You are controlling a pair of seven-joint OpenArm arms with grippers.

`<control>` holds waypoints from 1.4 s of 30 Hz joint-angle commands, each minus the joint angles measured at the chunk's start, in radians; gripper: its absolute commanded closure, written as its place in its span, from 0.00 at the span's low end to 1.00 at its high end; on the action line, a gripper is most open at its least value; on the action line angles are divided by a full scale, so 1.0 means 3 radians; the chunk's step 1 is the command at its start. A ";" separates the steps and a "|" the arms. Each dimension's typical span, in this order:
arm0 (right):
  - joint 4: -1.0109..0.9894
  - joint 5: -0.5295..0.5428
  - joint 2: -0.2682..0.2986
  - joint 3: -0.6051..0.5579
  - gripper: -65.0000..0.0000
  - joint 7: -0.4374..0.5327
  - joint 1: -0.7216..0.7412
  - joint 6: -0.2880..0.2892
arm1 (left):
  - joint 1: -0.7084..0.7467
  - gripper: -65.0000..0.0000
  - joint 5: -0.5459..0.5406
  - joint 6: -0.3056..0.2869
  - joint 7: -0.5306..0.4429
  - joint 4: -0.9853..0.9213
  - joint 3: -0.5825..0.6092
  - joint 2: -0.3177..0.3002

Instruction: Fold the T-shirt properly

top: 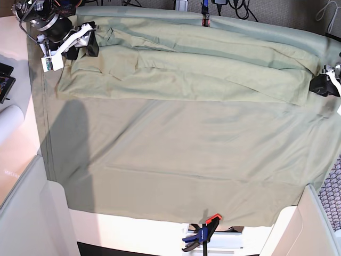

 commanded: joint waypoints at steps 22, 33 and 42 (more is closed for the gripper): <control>0.0058 0.0029 0.0029 0.0025 0.42 0.0076 0.0017 0.0001 | 0.0134 0.53 -0.0209 -0.0020 0.0000 -0.0114 -0.0075 0.0134; 0.0058 0.0029 0.0029 0.0025 0.42 0.0078 0.0017 0.0001 | 0.0172 0.53 -0.0599 -0.0020 0.0145 -0.0107 -0.0014 0.0151; 0.0058 0.0029 0.0029 0.0025 0.42 0.0088 0.0015 0.0001 | 0.0058 0.61 -0.0484 -0.0020 0.0043 -0.0107 0.0224 0.0229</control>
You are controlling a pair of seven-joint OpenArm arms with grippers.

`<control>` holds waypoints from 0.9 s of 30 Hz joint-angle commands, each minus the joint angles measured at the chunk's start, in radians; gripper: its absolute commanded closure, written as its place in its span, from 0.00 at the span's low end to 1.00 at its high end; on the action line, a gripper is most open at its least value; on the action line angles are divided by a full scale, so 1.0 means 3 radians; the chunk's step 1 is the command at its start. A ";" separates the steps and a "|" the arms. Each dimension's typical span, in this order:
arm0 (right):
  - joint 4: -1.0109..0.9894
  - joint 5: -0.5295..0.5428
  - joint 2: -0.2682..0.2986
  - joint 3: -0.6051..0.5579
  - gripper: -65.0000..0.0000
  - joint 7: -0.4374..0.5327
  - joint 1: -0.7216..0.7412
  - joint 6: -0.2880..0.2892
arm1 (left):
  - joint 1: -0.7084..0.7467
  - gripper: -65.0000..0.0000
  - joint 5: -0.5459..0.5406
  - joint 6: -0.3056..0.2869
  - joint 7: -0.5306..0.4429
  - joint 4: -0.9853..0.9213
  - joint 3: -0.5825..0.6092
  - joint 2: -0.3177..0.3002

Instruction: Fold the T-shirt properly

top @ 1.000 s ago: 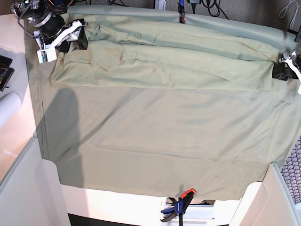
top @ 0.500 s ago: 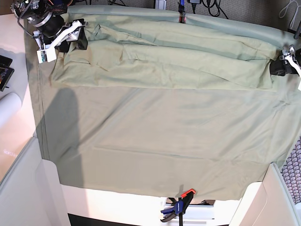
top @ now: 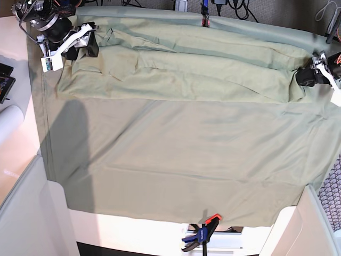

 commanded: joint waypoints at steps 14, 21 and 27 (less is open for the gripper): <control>0.0058 0.0027 0.0037 0.0024 0.42 0.0103 0.0018 0.0001 | -0.0024 1.00 0.0345 -0.0016 -0.0436 0.0094 -0.0099 -0.0097; 0.0060 0.0027 0.0037 0.0024 0.42 0.0128 0.0036 0.0000 | -0.0032 1.00 0.0487 -0.0016 -0.0487 0.0136 -0.0326 -0.0323; 0.0060 0.0029 0.0036 0.0024 0.42 0.0156 0.0034 0.0001 | -0.0029 1.00 0.0556 -0.0016 -0.0477 0.0136 -0.0324 -0.0406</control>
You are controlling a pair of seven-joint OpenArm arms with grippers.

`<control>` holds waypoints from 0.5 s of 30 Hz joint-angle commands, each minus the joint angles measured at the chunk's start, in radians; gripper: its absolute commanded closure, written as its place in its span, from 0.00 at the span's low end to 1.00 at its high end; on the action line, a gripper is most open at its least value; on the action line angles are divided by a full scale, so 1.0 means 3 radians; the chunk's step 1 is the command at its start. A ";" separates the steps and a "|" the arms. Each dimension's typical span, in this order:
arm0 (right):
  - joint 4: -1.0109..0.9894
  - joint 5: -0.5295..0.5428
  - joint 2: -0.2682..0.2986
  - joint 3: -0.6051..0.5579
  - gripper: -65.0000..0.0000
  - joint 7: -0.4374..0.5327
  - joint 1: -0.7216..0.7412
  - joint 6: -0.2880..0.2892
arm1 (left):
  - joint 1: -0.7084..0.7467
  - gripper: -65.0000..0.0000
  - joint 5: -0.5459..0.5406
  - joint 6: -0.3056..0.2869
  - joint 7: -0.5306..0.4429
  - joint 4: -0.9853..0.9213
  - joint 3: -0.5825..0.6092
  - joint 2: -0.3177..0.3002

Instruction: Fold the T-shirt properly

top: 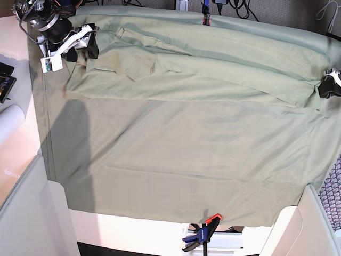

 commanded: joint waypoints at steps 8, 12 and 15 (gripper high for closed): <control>0.0060 0.0028 0.0037 0.0023 0.42 0.0070 0.0025 0.0000 | 0.0008 0.92 -0.0100 -0.0029 0.0103 0.0045 -0.0039 -0.0100; 0.0060 0.0029 0.0037 0.0023 0.42 0.0070 0.0025 0.0001 | 0.0097 0.50 -0.0084 -0.0029 0.0095 0.0045 -0.0039 -0.0099; 0.0060 0.0029 0.0037 0.0023 0.42 0.0071 0.0025 0.0000 | 0.0100 0.43 0.0178 -0.0013 -0.0001 0.0042 -0.0039 -0.0098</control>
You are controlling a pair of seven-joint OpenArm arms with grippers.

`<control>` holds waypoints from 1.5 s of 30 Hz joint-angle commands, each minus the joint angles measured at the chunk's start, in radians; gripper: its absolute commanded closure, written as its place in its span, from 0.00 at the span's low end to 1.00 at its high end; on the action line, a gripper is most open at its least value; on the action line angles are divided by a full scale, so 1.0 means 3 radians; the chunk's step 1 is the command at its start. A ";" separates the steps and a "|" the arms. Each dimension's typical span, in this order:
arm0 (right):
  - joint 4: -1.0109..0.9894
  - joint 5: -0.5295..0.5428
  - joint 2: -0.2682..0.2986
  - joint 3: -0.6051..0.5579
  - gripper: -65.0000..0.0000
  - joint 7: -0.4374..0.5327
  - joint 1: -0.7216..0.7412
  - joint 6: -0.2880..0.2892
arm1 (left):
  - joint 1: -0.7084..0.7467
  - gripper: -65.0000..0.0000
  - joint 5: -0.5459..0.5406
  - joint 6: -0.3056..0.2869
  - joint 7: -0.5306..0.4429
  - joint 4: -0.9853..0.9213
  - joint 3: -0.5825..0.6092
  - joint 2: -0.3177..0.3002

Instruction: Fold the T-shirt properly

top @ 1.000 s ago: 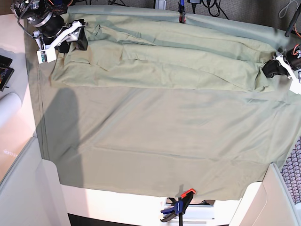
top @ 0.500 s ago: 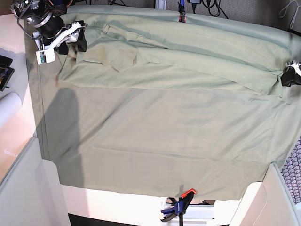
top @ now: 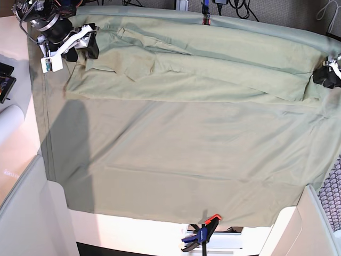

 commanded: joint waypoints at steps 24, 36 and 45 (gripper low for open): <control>0.0060 0.0027 0.0037 0.0023 0.42 0.0078 0.0024 0.0001 | 0.0076 0.43 -0.0515 -0.0031 0.0404 0.0039 -0.0029 0.0310; 0.0060 0.0027 0.0037 0.0023 0.42 0.0090 0.0024 0.0001 | 0.0104 1.00 -0.0518 -0.0031 -0.0055 0.0041 -0.0031 0.0301; 0.0079 0.0041 0.0037 0.0141 0.43 0.0116 0.0027 0.0000 | -0.0345 1.00 -0.0154 -0.0031 -0.0189 0.0041 -0.0034 0.0043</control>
